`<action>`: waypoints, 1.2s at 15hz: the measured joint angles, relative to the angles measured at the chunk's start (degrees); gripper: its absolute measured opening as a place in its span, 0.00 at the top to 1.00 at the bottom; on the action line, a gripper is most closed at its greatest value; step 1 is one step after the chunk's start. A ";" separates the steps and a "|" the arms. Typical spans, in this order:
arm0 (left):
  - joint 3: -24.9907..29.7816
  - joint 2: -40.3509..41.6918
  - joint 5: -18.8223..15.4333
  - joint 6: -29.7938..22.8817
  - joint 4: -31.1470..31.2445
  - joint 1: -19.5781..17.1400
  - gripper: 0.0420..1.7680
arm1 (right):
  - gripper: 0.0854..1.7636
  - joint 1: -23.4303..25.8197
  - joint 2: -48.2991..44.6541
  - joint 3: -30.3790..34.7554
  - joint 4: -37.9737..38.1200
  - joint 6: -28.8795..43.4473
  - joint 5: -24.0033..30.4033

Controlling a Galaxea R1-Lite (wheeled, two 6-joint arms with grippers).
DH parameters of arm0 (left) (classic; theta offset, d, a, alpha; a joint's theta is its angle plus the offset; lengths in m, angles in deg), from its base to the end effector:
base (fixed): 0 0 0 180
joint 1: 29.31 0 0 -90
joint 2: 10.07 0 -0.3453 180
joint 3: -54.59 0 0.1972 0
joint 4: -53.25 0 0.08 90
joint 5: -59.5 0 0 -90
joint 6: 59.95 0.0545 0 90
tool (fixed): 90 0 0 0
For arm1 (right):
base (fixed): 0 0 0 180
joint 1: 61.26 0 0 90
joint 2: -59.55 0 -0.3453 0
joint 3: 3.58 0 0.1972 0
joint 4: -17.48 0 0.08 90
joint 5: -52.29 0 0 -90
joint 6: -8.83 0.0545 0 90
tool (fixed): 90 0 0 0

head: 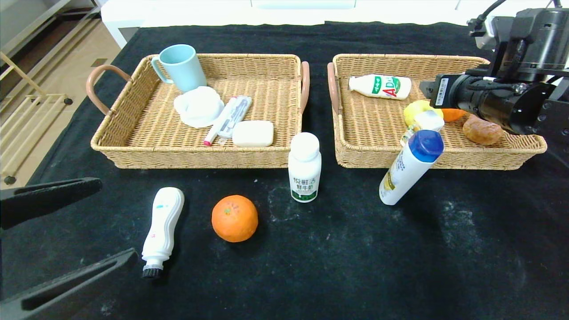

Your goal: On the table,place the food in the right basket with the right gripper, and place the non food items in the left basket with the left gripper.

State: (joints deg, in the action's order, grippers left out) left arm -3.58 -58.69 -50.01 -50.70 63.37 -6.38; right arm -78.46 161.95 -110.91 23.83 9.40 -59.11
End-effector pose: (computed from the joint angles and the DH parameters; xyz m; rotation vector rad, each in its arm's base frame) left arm 0.0828 -0.0548 0.2905 0.1543 -0.0496 -0.7399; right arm 0.3893 0.0997 0.3510 0.0018 0.0230 -0.0734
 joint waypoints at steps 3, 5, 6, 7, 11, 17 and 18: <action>0.00 0.06 0.02 0.02 0.00 0.00 0.03 | 0.15 0.00 -2.57 2.83 0.37 -0.30 0.16; 0.00 0.16 0.02 -0.02 0.00 0.00 0.03 | 0.12 -0.35 -5.77 7.08 1.08 -0.55 0.52; 0.00 0.16 0.02 0.00 0.00 0.00 0.03 | 0.11 -0.57 -7.73 9.59 1.49 -0.57 1.23; 0.00 0.16 0.02 -0.02 -0.02 0.00 0.03 | 0.10 -0.77 -10.05 12.59 1.80 -0.62 2.52; 0.10 0.00 0.09 -0.07 0.00 0.00 0.03 | 0.07 -1.05 -18.94 22.74 3.17 -1.61 4.99; 0.28 -0.17 0.09 -0.07 0.06 0.00 0.03 | 0.05 -4.79 -31.32 34.65 8.35 -1.56 7.79; 0.34 -0.30 0.09 -0.07 0.06 0.00 0.03 | 0.05 -6.25 -32.98 36.63 8.44 -1.50 7.83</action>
State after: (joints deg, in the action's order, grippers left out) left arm -3.24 -58.99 -49.92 -50.77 63.43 -6.38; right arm -84.72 128.97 -74.28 32.27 7.90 -51.29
